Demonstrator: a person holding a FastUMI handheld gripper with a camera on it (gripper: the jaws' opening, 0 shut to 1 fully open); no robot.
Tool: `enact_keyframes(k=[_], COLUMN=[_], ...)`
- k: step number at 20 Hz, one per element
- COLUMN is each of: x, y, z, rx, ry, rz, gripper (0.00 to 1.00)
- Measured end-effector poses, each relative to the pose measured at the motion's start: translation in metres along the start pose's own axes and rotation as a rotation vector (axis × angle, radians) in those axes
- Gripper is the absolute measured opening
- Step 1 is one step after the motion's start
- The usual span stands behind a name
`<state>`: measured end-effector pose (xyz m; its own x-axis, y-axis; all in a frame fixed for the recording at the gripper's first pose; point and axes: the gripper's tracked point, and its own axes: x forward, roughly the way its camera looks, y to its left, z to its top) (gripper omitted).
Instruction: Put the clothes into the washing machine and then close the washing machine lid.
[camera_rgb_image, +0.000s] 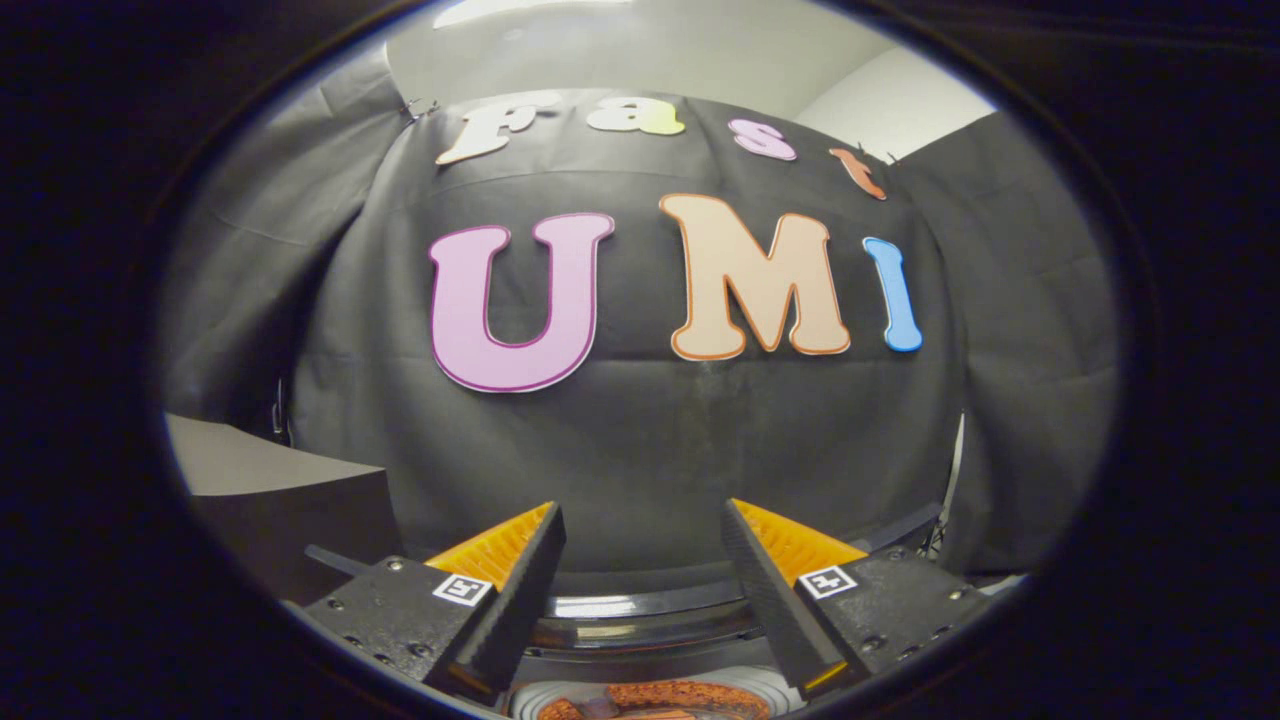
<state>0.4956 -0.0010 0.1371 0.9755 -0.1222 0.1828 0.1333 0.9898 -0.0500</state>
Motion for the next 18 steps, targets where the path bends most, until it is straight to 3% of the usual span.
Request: enact_keyframes(k=[6,11,18], x=[0.0,-0.013,-0.041], y=[0.001,0.003,0.013], z=[-0.001,-0.033,-0.045], rx=[0.0,-0.004,-0.078], ry=[0.01,0.223,0.249], rz=[0.01,0.061,0.106], gripper=[0.96,0.98,0.98])
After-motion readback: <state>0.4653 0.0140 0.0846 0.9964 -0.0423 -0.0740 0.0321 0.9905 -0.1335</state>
